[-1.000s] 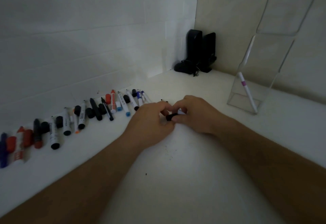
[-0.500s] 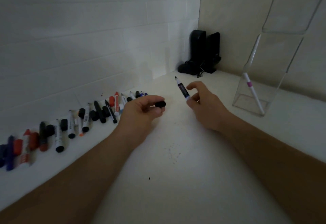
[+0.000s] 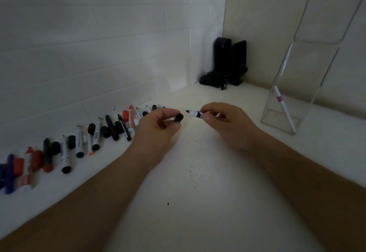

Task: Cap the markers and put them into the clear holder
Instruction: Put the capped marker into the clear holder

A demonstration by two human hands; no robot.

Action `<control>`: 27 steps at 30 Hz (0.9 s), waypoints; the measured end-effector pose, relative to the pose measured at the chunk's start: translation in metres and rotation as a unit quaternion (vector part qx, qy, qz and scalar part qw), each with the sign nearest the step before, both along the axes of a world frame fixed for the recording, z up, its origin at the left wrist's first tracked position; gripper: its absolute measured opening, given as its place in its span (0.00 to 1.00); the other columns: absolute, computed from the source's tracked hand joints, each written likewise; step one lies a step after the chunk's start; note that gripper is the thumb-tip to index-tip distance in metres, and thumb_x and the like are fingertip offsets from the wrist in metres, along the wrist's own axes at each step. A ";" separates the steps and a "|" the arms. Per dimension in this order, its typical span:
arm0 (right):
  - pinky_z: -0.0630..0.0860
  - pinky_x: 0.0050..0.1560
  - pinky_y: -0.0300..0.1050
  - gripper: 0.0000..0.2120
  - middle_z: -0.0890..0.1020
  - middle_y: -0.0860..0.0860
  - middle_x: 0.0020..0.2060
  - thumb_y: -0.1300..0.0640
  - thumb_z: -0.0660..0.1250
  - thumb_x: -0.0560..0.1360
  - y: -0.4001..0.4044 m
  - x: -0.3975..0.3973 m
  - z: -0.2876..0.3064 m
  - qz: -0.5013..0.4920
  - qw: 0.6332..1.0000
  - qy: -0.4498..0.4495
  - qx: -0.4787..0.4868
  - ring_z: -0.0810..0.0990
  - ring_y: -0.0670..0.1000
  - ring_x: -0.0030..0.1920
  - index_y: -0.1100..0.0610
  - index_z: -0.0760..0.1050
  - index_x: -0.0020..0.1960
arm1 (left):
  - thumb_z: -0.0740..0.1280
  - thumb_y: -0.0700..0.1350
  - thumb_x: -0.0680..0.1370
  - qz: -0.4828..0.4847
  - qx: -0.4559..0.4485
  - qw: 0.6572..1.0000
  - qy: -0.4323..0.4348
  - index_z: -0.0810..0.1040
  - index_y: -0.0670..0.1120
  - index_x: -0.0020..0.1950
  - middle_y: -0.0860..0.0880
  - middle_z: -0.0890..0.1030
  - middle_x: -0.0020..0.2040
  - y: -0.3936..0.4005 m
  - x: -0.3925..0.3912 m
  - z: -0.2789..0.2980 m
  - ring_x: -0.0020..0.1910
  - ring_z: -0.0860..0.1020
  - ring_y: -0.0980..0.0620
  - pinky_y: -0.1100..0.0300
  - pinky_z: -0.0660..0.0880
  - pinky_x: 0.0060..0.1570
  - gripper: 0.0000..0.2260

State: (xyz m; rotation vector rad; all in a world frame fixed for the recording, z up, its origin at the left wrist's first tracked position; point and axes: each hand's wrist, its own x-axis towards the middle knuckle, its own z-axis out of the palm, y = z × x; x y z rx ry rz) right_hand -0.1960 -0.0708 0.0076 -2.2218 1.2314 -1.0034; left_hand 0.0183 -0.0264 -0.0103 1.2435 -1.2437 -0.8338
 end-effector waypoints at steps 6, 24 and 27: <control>0.70 0.48 0.32 0.06 0.82 0.42 0.47 0.48 0.69 0.78 0.000 -0.004 0.002 -0.009 1.000 -0.006 -0.013 0.78 0.39 0.48 0.43 0.83 0.54 | 0.71 0.33 0.76 0.016 -0.014 1.000 -0.001 0.81 0.54 0.50 0.52 0.85 0.50 -0.001 -0.003 -0.002 0.53 0.82 0.49 0.50 0.78 0.60 0.14; 0.76 0.43 0.48 0.07 0.77 0.44 0.42 0.44 0.69 0.78 -0.002 0.002 -0.002 -0.018 0.982 0.114 -0.150 0.77 0.47 0.42 0.42 0.83 0.53 | 0.75 0.45 0.75 0.045 0.006 0.992 -0.118 0.84 0.53 0.53 0.55 0.85 0.43 0.011 -0.011 0.007 0.42 0.83 0.61 0.67 0.77 0.46 0.08; 0.77 0.42 0.49 0.09 0.78 0.45 0.42 0.43 0.67 0.79 0.002 0.005 -0.002 -0.014 0.978 0.135 -0.158 0.78 0.49 0.41 0.42 0.83 0.55 | 0.74 0.43 0.76 0.040 0.018 0.991 -0.124 0.84 0.51 0.51 0.52 0.85 0.42 0.011 -0.011 0.008 0.40 0.83 0.57 0.62 0.79 0.46 0.06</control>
